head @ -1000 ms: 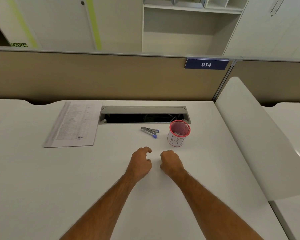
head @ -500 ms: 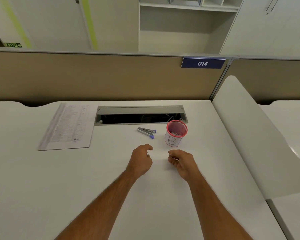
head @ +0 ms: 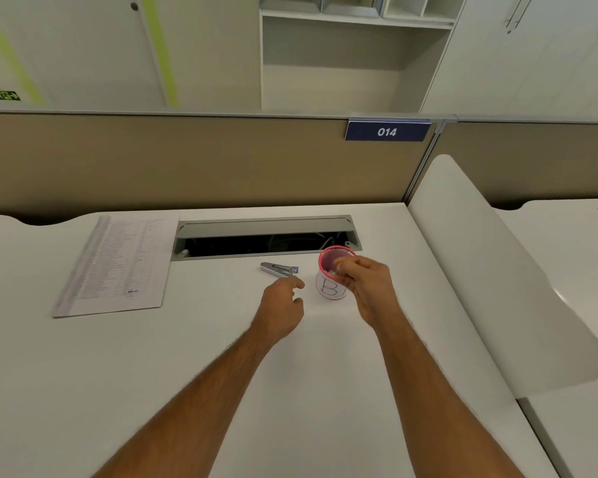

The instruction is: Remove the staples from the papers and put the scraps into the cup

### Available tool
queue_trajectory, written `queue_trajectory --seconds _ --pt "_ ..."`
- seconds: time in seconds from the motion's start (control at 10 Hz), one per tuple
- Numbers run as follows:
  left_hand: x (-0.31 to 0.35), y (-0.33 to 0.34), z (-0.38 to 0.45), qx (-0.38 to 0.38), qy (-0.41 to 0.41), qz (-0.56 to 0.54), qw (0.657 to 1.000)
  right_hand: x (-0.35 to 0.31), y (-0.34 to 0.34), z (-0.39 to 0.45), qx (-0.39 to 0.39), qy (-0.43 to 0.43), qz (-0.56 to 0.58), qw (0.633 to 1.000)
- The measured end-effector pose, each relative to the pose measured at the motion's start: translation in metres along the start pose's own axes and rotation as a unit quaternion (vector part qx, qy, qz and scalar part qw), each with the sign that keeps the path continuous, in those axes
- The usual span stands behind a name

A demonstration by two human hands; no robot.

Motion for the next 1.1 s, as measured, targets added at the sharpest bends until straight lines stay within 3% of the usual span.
queue_trajectory --seconds 0.1,0.4,1.1 --pt "0.006 0.000 0.010 0.010 0.002 -0.003 1.000 -0.011 0.000 0.017 0.085 -0.037 -0.139 0.986" --pt "-0.004 -0.003 0.021 0.018 -0.004 0.003 1.000 -0.020 0.003 0.045 0.138 -0.097 -0.337 0.926" --pt "-0.015 -0.040 -0.038 0.048 0.025 -0.012 0.998 -0.011 0.043 -0.033 0.127 -0.177 -0.358 0.908"
Point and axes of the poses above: each hand's wrist, its own z-axis towards the middle knuckle, its own y-axis out of the palm, x = y × z, the point moved 2 cm from there along z, towards the middle knuckle, and after that the axes turned 9 degrees about y, right-handed, at the moved point
